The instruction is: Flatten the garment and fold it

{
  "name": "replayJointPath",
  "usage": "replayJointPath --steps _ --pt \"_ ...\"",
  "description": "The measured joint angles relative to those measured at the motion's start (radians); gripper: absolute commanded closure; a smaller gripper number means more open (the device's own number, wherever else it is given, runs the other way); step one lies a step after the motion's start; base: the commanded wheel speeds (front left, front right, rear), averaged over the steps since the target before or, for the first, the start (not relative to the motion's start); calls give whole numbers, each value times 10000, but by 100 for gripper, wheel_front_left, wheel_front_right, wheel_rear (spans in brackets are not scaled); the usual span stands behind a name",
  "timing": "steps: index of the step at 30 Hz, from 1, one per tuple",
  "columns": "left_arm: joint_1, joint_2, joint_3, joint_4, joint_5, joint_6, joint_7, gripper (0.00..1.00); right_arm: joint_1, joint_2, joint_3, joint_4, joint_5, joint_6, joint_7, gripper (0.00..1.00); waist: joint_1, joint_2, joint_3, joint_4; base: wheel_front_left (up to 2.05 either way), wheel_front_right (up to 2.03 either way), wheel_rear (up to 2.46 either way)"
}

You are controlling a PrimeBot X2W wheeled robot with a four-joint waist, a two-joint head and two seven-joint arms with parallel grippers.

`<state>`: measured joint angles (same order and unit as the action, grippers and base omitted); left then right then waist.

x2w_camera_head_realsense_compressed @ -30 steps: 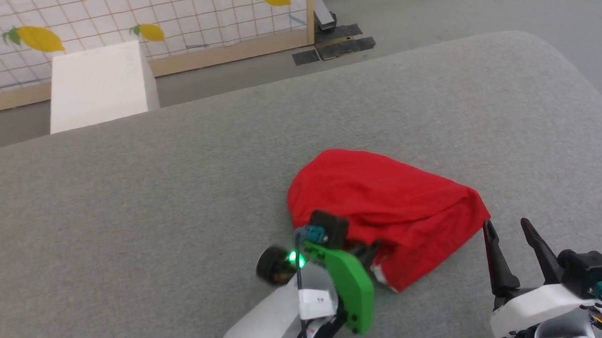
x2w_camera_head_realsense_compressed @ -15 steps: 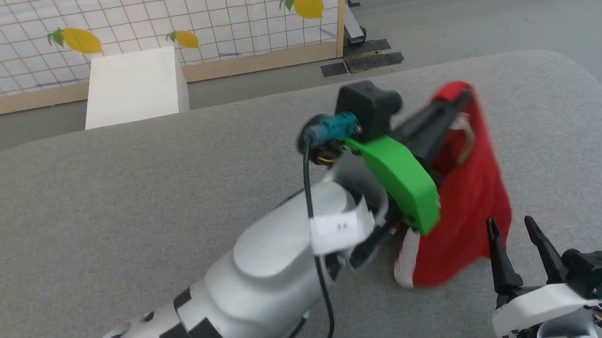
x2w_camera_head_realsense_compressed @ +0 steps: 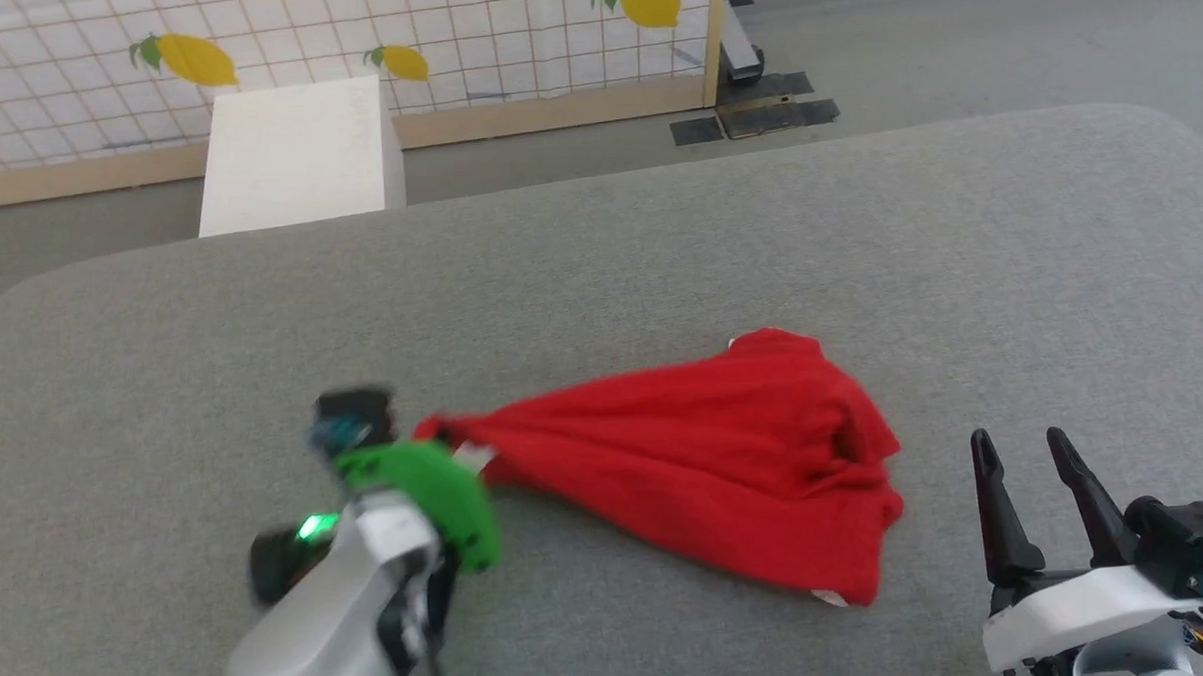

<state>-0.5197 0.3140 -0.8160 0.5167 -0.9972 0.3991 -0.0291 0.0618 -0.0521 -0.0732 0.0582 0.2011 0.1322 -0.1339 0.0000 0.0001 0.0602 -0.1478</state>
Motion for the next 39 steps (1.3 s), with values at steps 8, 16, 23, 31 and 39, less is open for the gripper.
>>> replayJointPath --steps 8,16,23,31,39 --pt "2142 897 451 -986 -663 48 -466 0 -1 0 165 -96 10 0 111 0 0 0 132 333 0 0 0" --pt "3210 922 1214 -2527 -278 -385 -2205 0 20 -75 731 -286 -71 0 1210 0 0 0 5 636 0 0 0" --pt "4309 265 3394 -4000 2399 -673 -2290 0 58 -454 1442 -65 -58 0 3705 0 0 -1 63 899 0 0 0" --pt "4901 -1344 5258 -4870 5122 -1893 -2290 0 -498 -516 1714 362 117 0 5777 0 0 0 417 1192 0 0 0" --pt "5008 -2215 6107 -4648 6121 -2872 -2290 0 -799 -395 1975 435 527 0 6984 15 0 0 679 1409 0 0 0"
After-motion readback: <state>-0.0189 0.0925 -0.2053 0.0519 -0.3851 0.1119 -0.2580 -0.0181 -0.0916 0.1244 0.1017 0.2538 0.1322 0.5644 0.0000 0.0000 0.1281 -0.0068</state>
